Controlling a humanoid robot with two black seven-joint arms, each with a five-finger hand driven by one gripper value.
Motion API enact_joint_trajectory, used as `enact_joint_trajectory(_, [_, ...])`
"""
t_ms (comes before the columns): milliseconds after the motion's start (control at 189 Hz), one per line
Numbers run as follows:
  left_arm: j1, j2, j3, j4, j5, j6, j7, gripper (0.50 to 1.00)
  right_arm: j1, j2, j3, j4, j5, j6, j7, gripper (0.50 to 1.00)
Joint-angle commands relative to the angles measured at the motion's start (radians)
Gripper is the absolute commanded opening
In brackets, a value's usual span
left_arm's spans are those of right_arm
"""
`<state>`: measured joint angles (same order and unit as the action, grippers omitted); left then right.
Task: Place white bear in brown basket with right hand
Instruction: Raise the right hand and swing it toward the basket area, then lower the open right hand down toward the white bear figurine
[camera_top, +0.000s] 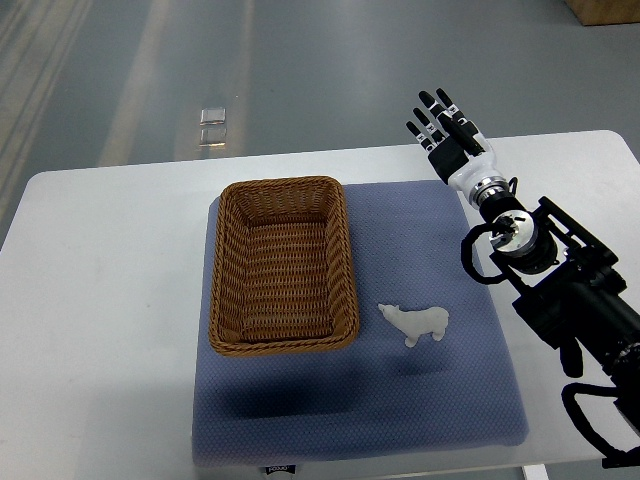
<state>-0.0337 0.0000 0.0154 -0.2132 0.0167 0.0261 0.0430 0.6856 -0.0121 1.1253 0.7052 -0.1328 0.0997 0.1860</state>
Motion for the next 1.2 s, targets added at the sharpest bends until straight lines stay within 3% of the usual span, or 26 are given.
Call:
enact_joint_trajectory(0, [0.0, 0.0, 0.0, 0.0, 0.0, 0.0, 0.0, 1.0, 0.0, 0.0, -0.001, 0.0, -0.001, 0.0, -0.002, 0.926])
enact_joint_trajectory(481, [-0.003, 0.0, -0.002, 0.001, -0.003, 0.002, 0.0, 1.0, 0.017, -0.025, -0.056, 0.037, -0.033, 0.003, -0.011, 0.926])
enact_joint_trajectory(692, [-0.003, 0.0, 0.0, -0.002, -0.001, 0.002, 0.0, 1.0, 0.081, -0.141, -0.265, 0.143, -0.294, 0.005, -0.06, 0.924])
enact_joint_trajectory(893, [-0.003, 0.0, 0.0, 0.001, -0.001, 0.002, 0.0, 1.0, 0.281, -0.365, -0.61, 0.247, -0.485, 0.043, -0.148, 0.926])
enact_joint_trajectory(1015, [-0.005, 0.0, 0.0, 0.001, -0.001, 0.0, 0.0, 1.0, 0.474, -0.47, -0.858, 0.307, -0.49, 0.138, -0.227, 0.926])
enact_joint_trajectory(1083, [-0.008, 0.0, 0.0, -0.003, 0.0, 0.0, 0.0, 1.0, 0.618, -0.517, -1.007, 0.35, -0.49, 0.276, -0.307, 0.926])
enact_joint_trajectory(1136, [-0.008, 0.0, 0.0, -0.003, 0.0, 0.0, 0.0, 1.0, 0.618, -0.517, -1.007, 0.35, -0.49, 0.276, -0.307, 0.926])
enact_joint_trajectory(1141, [-0.012, 0.0, 0.0, -0.006, 0.0, 0.0, 0.0, 1.0, 0.723, -0.534, -1.113, 0.384, -0.49, 0.358, -0.356, 0.926])
enact_joint_trajectory(1194, [-0.015, 0.0, 0.0, -0.006, 0.0, 0.0, 0.0, 1.0, 0.825, -0.539, -1.208, 0.421, -0.488, 0.402, -0.385, 0.926])
